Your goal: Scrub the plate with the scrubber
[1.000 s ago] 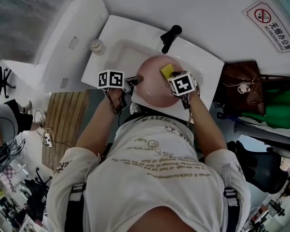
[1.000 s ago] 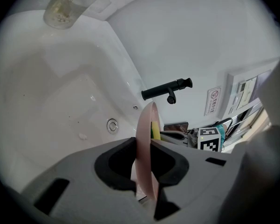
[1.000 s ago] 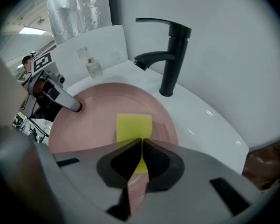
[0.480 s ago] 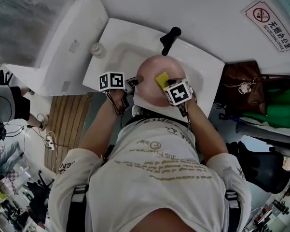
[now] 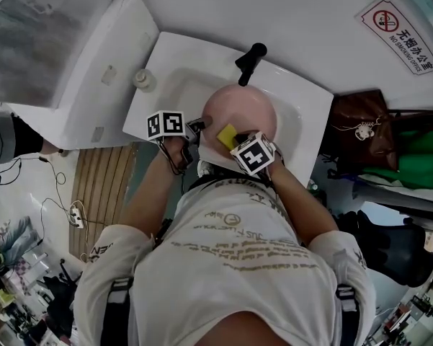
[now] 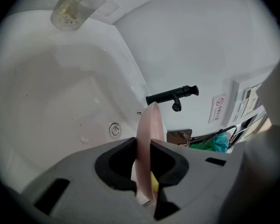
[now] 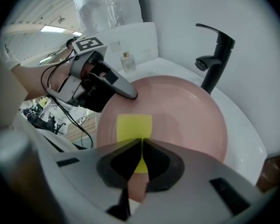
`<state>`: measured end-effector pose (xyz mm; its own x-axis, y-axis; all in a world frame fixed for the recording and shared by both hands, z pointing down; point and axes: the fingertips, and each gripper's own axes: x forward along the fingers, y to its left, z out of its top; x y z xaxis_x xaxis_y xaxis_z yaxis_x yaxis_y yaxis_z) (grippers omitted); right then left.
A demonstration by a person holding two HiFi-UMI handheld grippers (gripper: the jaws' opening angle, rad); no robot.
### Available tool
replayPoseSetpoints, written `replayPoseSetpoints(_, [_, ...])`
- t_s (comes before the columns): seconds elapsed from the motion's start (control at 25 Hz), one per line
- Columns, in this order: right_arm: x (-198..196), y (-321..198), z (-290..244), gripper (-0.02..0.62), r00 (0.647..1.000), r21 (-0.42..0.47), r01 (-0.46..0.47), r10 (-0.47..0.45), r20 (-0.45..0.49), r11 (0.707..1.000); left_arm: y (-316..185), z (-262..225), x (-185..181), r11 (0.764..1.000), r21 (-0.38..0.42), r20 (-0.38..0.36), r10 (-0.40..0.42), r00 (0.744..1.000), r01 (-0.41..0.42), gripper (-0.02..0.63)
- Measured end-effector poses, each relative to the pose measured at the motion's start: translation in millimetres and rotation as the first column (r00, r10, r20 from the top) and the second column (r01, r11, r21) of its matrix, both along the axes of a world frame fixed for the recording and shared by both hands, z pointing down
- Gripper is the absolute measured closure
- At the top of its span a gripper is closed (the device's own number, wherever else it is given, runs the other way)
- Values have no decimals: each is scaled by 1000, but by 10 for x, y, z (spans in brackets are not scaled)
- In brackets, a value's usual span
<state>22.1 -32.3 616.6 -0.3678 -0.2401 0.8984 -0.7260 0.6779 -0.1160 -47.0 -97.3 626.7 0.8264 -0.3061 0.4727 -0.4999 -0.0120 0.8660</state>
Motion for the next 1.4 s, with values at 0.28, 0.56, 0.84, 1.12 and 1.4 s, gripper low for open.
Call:
replayPoseSetpoints(0.28, [444, -299, 31, 560, 991, 49, -115, 118, -61, 992, 30, -4, -37, 1000, -6, 4, 7, 1000, -7, 541])
replayPoseSetpoints(0.56, [926, -534, 91, 560, 959, 94, -243, 253, -125, 965, 53, -21, -37, 1000, -4, 5, 18, 1000, -18, 541])
replayPoseSetpoints(0.84, [846, -512, 3, 560, 960, 131, -257, 269, -80, 957, 53, 73, -102, 999, -51, 31, 3, 1000, -1, 543])
replayPoseSetpoints(1.12, [750, -493, -280, 560, 941, 194, -339, 328, 86, 921, 46, 194, -184, 991, -133, 77, -22, 997, 33, 543])
replayPoseSetpoints(1.4, [863, -559, -673, 560, 885, 295, -459, 402, 237, 838, 42, 327, -223, 980, -193, 136, -31, 990, 57, 543])
